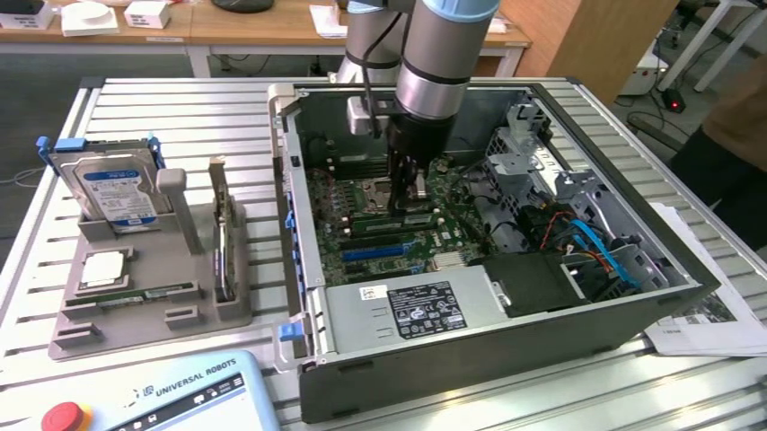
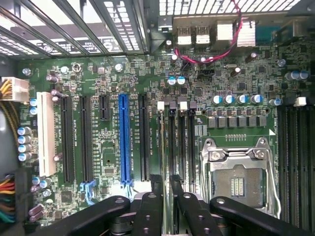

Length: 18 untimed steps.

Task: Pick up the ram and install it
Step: 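Insert the ram into the slot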

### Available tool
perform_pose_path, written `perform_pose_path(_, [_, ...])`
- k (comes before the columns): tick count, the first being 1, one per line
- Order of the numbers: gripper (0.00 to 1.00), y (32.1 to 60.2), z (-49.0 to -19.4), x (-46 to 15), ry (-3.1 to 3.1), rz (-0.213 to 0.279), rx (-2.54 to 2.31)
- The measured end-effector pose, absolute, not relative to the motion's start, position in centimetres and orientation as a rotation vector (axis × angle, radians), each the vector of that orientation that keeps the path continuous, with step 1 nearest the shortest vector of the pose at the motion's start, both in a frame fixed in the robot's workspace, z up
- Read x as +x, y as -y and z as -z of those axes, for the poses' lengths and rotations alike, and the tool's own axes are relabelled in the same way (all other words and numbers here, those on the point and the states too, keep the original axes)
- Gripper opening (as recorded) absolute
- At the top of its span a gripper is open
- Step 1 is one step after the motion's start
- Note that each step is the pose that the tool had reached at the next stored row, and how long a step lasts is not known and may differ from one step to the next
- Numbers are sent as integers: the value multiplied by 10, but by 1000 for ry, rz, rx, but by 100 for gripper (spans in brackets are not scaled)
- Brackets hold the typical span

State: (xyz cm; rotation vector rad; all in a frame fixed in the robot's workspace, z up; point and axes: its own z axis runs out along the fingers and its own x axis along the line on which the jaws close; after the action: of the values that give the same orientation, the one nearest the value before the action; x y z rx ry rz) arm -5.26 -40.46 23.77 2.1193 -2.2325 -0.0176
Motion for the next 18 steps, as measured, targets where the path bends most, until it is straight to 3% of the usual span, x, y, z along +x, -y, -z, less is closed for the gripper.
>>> perform_pose_path(18, [20,405,-258,-53,2233,18,2119])
